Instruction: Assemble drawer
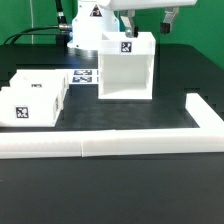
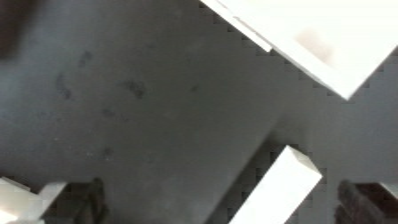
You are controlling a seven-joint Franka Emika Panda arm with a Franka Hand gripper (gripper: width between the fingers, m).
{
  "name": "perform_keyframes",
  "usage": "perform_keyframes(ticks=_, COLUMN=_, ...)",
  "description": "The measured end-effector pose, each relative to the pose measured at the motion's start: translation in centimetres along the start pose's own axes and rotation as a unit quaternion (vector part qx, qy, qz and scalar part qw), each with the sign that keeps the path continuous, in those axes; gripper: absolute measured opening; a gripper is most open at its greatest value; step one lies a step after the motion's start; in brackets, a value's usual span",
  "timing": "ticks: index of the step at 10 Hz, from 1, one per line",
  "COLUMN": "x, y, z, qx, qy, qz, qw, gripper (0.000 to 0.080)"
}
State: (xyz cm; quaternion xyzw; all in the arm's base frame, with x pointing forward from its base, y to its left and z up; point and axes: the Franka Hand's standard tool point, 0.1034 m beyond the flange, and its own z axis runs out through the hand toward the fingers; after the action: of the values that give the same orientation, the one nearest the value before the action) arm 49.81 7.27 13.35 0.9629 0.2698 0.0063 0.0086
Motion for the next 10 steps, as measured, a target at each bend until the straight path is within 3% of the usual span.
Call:
perform_keyframes(ticks=3, x=-0.8, y=0.0, z=-0.7, qx=-0.006, qy=0.009, qz=0.080, qw=0.997, gripper=0.0649)
perform_keyframes(ticks=5, x=-2.7, y=-2.2, z=-1.5, qx=-0.020, qy=0.001, qz=0.156, qw=0.988, gripper=0.0649)
perform_keyframes(ticks=8, x=-5.0, y=-3.6, z=-1.1, qx=-0.015, qy=-0.025, qz=0.191, qw=0.981, gripper=0.0649)
perform_keyframes(ticks=10, x=-4.9, y=-3.5, z=-1.0, qx=-0.015, qy=-0.025, qz=0.191, qw=0.981, gripper=0.0649)
